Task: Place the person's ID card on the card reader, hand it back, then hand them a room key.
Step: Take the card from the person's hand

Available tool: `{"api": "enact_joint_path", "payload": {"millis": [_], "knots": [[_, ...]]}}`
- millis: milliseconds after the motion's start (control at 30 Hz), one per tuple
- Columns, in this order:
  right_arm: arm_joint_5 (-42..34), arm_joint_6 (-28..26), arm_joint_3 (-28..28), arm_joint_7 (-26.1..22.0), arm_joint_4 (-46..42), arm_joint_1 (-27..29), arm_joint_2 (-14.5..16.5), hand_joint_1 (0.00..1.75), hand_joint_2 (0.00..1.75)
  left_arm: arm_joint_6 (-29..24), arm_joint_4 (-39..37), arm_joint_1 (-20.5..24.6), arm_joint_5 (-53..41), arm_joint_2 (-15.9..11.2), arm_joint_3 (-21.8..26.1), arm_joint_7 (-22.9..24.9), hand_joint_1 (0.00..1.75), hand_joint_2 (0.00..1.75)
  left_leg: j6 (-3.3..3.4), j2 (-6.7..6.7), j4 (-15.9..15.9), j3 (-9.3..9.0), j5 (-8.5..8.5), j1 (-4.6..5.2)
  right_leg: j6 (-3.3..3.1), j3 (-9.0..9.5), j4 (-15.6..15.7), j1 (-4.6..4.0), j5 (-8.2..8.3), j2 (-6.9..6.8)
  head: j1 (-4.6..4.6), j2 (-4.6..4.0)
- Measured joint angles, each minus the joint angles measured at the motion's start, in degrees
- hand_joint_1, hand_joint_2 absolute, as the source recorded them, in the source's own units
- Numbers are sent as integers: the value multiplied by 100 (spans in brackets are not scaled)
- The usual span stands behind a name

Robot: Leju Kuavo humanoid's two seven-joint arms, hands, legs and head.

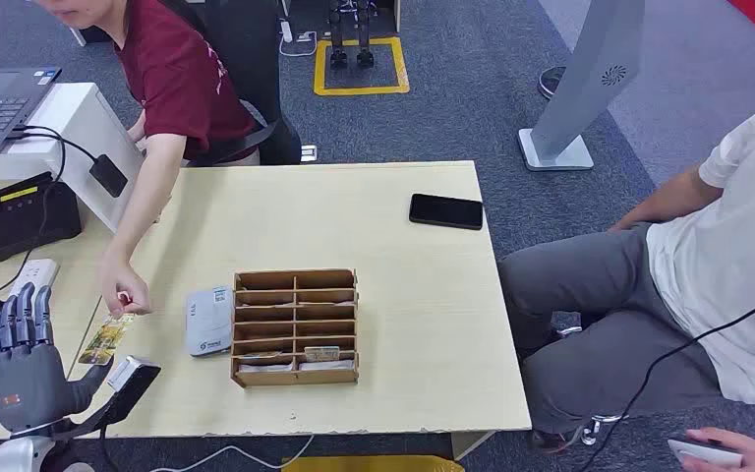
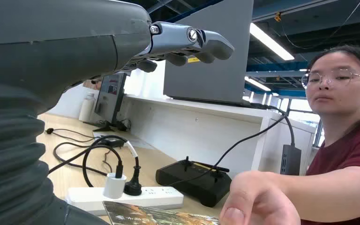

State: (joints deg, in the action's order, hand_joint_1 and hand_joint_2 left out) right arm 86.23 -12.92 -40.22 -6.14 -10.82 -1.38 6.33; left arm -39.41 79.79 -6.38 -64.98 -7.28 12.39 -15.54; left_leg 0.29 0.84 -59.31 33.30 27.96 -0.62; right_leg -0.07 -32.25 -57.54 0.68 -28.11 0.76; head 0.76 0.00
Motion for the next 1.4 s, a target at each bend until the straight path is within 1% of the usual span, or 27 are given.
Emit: {"api": "enact_joint_path", "payload": {"millis": [267, 300, 400, 433, 567, 767, 1000, 1400], "knots": [[1, 0, 0, 0, 0, 0, 1, 0, 175, -1, -1, 6, 0, 0, 0, 0, 0, 175, 0, 0, 0, 0, 0, 0, 0, 0, 0, 0, 0, 0, 0, 0], [1, 0, 0, 0, 0, 0, 1, 0, 175, 0, -1, 7, 0, 0, 0, 0, 28, 175, 0, 0, 0, 0, 0, 0, 0, 0, 0, 0, 0, 0, 0, 0], [0, 0, 0, 0, 0, 0, 1, 0, 175, 0, -2, 11, 0, 0, -2, 0, 159, 175, 0, 0, 0, 0, 0, 0, 0, 0, 0, 0, 0, 0, 0, 0], [1, 0, 1, 0, 0, 0, 1, 0, 175, 0, -3, 13, 0, 0, -2, 0, 175, 175, 0, 0, 0, 0, 0, 0, 0, 0, 0, 0, 0, 0, -1, 0], [1, 3, 3, 10, 0, 0, 1, 0, 175, 4, -4, 17, 50, -9, -12, 33, 175, 175, 0, 0, 0, 0, 0, 0, 0, 0, 0, 0, 0, 0, 0, 0], [0, 9, 5, 46, 0, 0, 1, 0, 175, 96, -5, 15, 585, -105, -97, 67, 175, 175, 0, 0, 0, 0, 0, 0, 0, 0, 0, 0, 0, 0, -1, 0], [1, 9, 32, 15, 0, -6, 8, 0, 175, 220, 61, -10, 1510, -137, -116, -371, 175, 175, 0, 0, 0, 1, 0, 0, 0, 1, -1, 0, 0, 0, -2, 0], [1, 9, 39, 13, 0, -22, 10, 0, 175, 217, 108, -25, 1440, -136, -116, -475, 175, 175, 0, 0, 0, 0, 0, 0, 0, 1, -1, 0, 0, 0, 0, 0]]}}
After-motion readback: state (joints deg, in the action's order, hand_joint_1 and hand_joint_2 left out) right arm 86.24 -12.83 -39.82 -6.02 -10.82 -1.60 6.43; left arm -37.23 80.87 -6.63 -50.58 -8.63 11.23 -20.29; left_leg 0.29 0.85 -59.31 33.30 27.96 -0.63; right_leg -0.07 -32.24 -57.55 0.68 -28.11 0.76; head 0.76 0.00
